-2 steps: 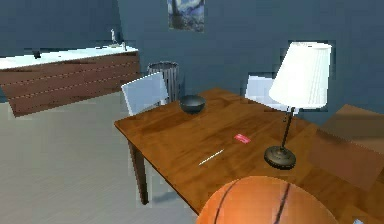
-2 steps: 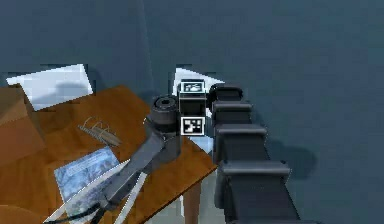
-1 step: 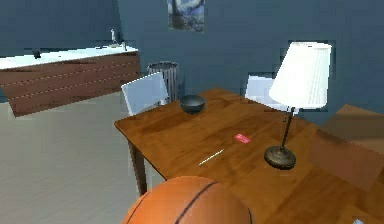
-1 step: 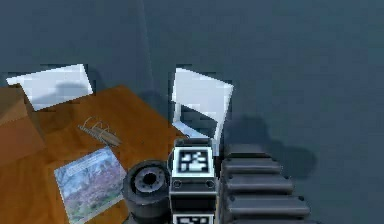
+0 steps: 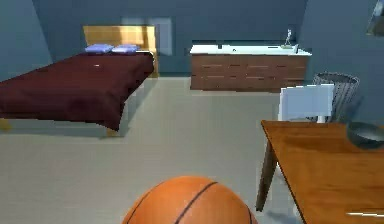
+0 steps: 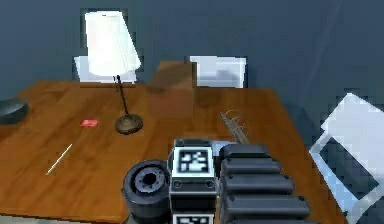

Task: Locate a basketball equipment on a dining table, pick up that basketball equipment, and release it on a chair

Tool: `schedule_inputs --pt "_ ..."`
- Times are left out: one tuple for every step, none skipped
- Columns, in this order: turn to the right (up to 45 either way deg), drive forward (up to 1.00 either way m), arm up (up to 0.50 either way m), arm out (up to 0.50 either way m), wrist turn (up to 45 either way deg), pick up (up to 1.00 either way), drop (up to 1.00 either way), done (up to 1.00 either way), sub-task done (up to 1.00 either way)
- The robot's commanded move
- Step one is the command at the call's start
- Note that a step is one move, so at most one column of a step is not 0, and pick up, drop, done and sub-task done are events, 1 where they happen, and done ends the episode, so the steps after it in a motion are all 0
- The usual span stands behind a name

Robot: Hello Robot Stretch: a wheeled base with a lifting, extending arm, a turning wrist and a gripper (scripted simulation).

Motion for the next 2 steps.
schedule_inputs --pt "-45.0 0.0 0.0 0.0 0.0 0.0 0.0 0.0 0.0" --pt "-39.0 0.0 0.0 0.0 0.0 0.0 0.0 0.0 0.0"
